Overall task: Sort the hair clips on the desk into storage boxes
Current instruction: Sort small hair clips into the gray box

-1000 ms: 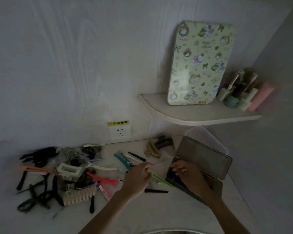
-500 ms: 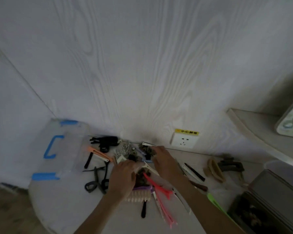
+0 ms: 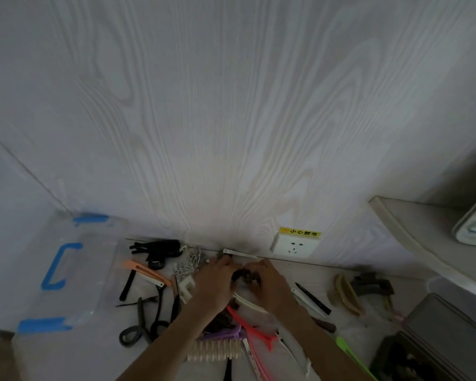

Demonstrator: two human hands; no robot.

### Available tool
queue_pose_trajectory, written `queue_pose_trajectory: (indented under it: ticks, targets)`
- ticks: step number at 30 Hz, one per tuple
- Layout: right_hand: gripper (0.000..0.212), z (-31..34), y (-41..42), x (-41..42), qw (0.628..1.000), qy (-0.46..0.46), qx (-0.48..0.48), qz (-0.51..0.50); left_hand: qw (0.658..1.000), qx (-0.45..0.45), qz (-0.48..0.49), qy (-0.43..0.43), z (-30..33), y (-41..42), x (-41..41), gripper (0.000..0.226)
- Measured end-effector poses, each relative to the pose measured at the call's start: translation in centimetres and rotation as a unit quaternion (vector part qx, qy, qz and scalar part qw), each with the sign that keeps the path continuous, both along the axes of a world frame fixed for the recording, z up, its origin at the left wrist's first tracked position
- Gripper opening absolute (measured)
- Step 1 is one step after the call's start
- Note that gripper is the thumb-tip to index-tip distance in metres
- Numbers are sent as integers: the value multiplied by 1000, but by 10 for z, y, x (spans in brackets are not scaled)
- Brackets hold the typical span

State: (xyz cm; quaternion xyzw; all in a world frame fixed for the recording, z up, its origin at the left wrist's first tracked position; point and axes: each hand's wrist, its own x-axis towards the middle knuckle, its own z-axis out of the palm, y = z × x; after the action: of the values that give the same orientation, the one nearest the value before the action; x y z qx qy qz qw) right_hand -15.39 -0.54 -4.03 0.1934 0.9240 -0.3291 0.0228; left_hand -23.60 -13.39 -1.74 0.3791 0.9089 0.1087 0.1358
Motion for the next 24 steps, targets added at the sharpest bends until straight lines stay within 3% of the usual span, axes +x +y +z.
queue_pose_trajectory:
  ticks: [4,8,11,14,16,19,21,24]
  targets:
    - [29,-2,9,11,997,-32,-4,-69,997,-63,-12,38,4,16,-4,30]
    - [29,2,10,22,995,-79,53,-29,995,-90,-14,51,10,19,-7,26]
    - [29,5,6,22,993,-92,67,-11,995,-57,-2,86,13,14,-1,19]
    - [29,11,11,29,996,-73,-41,-41,993,56,10,99,18,7,10,14]
    - [27,24,16,40,983,-21,-155,-94,992,120,16,41,23,4,18,18]
    - [23,47,27,66,920,66,-327,-204,984,144,20,-100,31,3,33,24]
    - [20,58,39,96,897,92,-359,-243,976,152,-2,-158,35,10,51,23]
    - [20,64,55,143,900,107,-324,-271,958,160,-42,-236,39,27,84,25]
